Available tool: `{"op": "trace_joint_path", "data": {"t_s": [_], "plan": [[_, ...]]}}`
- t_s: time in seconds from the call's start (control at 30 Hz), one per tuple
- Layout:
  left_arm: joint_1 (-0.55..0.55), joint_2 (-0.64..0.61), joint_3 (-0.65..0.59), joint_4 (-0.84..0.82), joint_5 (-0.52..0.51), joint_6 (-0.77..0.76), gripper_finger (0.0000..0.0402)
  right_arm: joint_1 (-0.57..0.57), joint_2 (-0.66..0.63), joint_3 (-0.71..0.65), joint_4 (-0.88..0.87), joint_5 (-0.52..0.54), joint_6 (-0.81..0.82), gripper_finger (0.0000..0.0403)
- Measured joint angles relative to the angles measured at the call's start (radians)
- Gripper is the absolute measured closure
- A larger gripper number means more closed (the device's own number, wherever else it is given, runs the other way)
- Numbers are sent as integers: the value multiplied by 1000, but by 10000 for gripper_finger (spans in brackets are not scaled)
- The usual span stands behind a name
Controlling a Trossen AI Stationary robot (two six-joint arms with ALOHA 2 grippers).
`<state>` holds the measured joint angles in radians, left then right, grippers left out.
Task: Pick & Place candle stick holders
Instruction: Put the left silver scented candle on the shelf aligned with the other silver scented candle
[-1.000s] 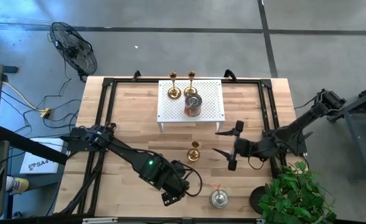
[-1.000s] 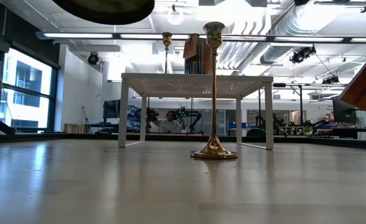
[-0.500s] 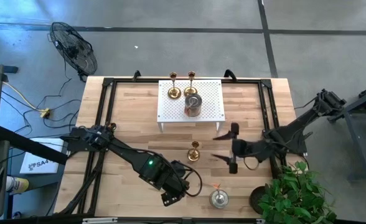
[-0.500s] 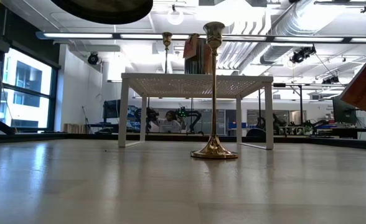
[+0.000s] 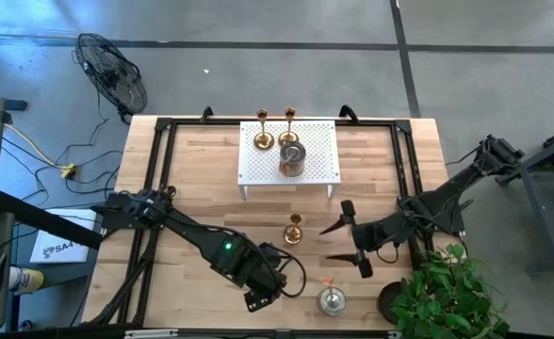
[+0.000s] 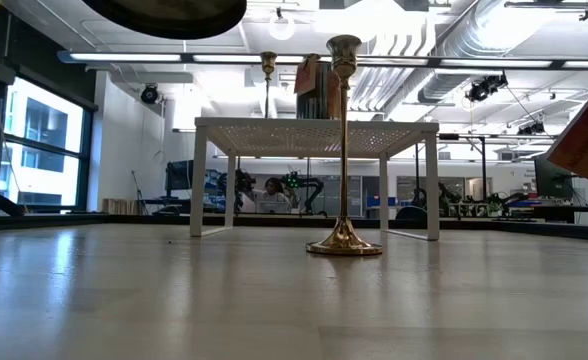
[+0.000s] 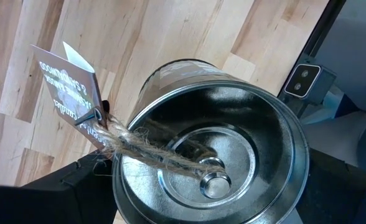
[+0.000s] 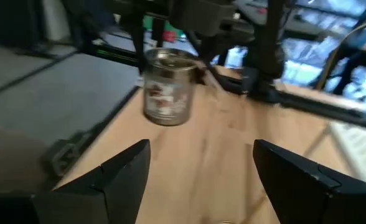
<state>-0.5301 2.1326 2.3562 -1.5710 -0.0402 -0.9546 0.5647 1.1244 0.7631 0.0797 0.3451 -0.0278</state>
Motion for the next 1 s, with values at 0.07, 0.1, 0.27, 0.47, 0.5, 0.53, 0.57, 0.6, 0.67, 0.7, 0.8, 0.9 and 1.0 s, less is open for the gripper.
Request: {"op": "trace_joint_path", "data": {"t_s": [0.07, 0.1, 0.27, 0.47, 0.5, 0.53, 0.57, 0.6, 0.67, 0.7, 0.8, 0.9, 1.0], "plan": [[0, 0, 0, 0, 0, 0, 43, -19, 0, 0, -12, -57, 47, 123], [0, 0, 0, 0, 1, 0, 43, -31, 0, 0, -22, -87, 62, 123], [0, 0, 0, 0, 3, 0, 43, -77, 0, 0, -46, -154, 134, 122], [0, 0, 0, 0, 3, -11, 43, -81, 0, 0, -46, 15, 133, 122], [0, 0, 0, 0, 3, -13, 43, -77, 0, 0, -45, 38, 124, 122], [0, 0, 0, 0, 3, -15, 43, -74, 0, 0, -45, 49, 115, 122], [0, 0, 0, 0, 3, -15, 43, -72, 0, 0, -43, 50, 104, 123], [0, 0, 0, 0, 4, -15, 43, -72, 0, 0, -36, 45, 94, 123], [0, 0, 0, 0, 5, -16, 43, -71, 0, 0, -24, 7, 84, 123], [0, 0, 0, 0, 5, -16, 43, -71, 0, 0, -21, -19, 73, 123], [0, 0, 0, 0, 5, -16, 43, -72, 0, 0, -20, -138, 67, 123], [0, 0, 0, 0, 6, -16, 43, -81, 0, 0, -23, -186, 117, 123], [0, 0, 0, 0, 7, -16, 43, -96, 0, 0, -39, -201, 154, 117]]}}
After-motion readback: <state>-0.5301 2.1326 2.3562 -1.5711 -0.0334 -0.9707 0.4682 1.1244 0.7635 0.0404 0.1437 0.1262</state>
